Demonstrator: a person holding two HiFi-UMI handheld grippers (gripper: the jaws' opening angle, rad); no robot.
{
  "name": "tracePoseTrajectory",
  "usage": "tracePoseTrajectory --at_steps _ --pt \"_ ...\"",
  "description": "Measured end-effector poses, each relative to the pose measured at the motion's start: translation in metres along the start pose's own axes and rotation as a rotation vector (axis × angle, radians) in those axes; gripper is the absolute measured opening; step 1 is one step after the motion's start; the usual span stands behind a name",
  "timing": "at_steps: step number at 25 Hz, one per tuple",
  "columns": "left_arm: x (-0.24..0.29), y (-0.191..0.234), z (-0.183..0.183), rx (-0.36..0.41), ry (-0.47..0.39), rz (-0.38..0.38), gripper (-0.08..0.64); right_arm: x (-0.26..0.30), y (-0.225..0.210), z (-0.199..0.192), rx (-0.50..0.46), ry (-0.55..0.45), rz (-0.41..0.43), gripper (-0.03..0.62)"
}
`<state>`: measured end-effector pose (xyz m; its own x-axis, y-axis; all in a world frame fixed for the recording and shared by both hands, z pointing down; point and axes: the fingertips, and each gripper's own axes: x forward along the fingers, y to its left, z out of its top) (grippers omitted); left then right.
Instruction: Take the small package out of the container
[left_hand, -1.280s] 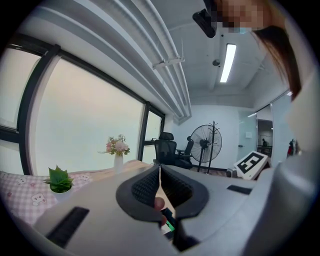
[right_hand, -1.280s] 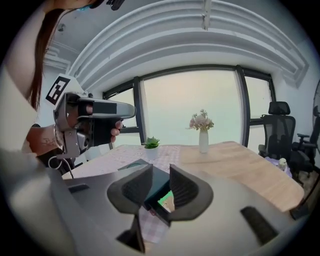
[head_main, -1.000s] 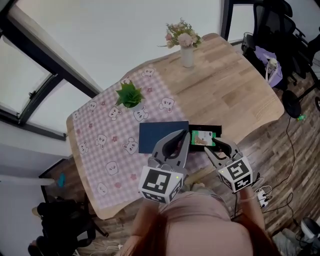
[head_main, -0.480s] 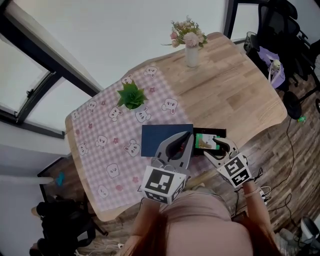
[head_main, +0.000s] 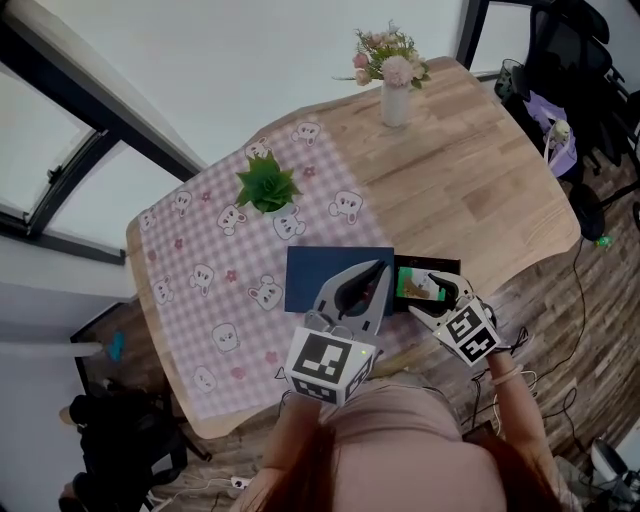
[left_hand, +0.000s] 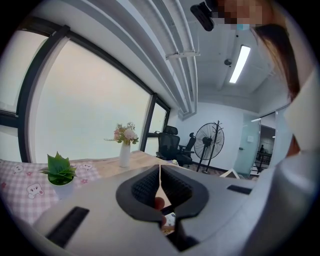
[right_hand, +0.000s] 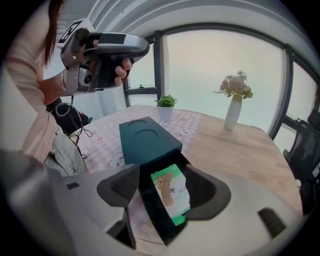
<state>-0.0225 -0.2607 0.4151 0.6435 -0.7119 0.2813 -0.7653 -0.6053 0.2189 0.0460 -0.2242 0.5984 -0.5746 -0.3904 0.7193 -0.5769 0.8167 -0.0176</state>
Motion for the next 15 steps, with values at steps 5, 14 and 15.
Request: tracePoseTrajectory --at_steps 5,14,15 --pt "0.002 0.014 -0.007 -0.032 0.017 0.010 0.014 0.015 -0.001 -0.006 -0.006 0.045 0.024 0.299" --pt "0.004 0.040 -0.012 -0.068 0.015 0.050 0.014 0.037 -0.007 -0.023 -0.055 0.133 0.059 0.328" --pt "0.004 0.043 -0.012 -0.070 0.014 0.055 0.014 0.039 -0.008 -0.024 -0.059 0.142 0.062 0.331"
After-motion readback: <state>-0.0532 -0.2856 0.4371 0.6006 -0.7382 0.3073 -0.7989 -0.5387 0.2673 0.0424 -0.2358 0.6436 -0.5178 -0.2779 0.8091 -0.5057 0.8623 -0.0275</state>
